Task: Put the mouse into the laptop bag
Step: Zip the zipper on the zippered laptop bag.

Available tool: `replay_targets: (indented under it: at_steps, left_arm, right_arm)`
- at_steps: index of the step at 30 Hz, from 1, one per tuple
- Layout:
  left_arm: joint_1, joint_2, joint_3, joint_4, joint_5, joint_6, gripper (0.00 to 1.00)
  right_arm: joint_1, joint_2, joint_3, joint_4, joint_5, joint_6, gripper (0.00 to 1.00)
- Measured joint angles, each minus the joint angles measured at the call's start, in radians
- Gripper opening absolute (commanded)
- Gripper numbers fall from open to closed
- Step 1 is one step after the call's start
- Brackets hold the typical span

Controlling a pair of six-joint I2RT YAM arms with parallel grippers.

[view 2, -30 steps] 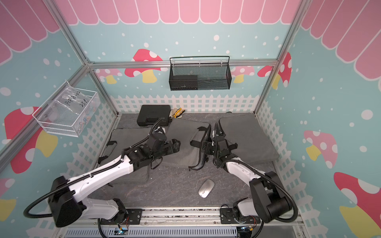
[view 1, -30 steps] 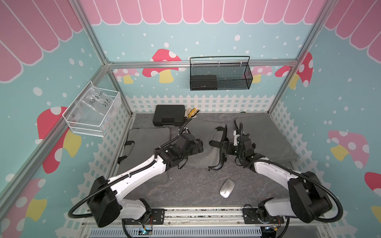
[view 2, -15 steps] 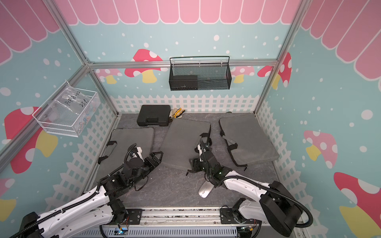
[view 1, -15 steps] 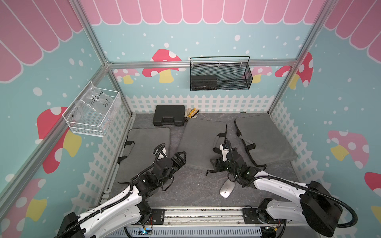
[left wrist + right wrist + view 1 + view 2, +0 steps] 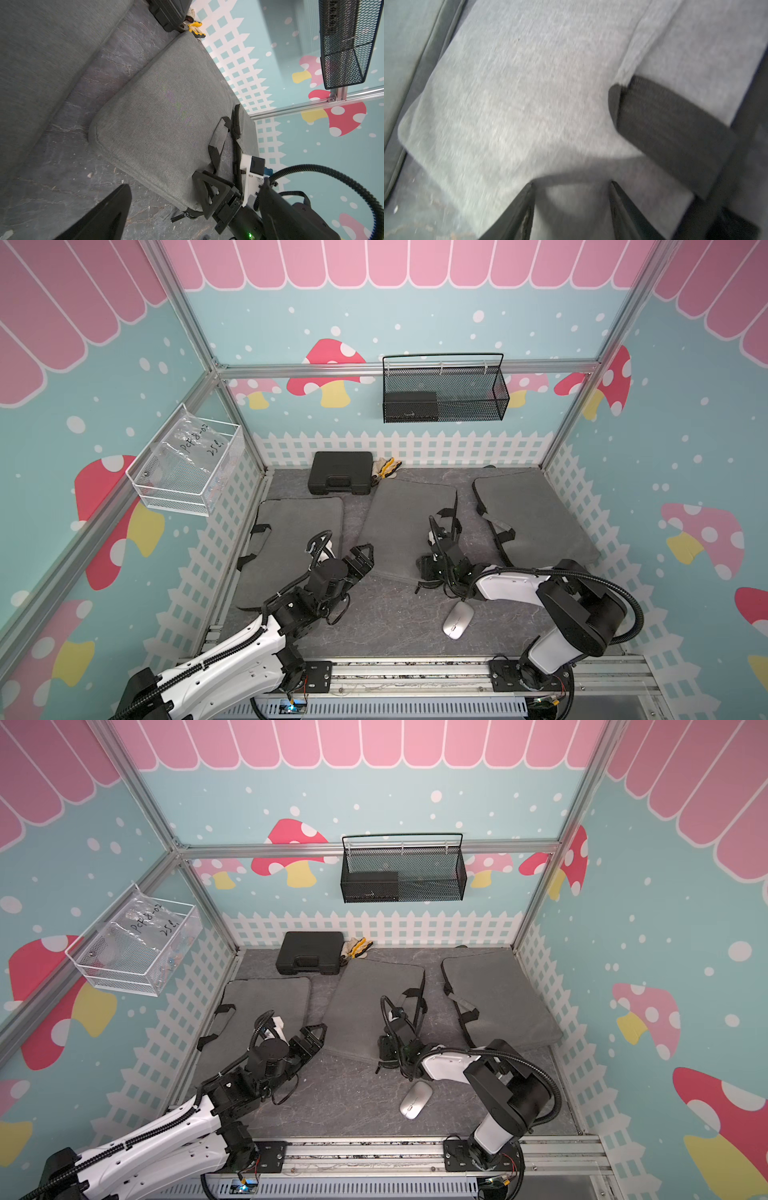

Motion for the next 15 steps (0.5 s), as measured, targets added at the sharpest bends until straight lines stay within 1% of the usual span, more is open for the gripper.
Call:
replay_targets:
  at_steps: [3,7,10,15]
  left_arm:
    - [0.000,0.003,0.000,0.000,-0.014,0.001,0.99]
    - [0.002,0.019,0.003,0.000,-0.018,0.005,0.99]
    - [0.003,0.034,0.016,0.000,-0.021,0.018,0.99]
    - [0.018,0.043,0.048,-0.002,-0.023,0.047,0.99]
  right_arm:
    - [-0.013,0.024,0.030,0.002,0.006,-0.003,0.59]
    - [-0.013,-0.003,0.039,-0.059,0.049,-0.009,0.69]
    - [0.008,-0.090,0.037,-0.164,0.114,-0.009,0.72]
    - [0.121,-0.294,0.033,-0.291,0.213,0.033,0.72]
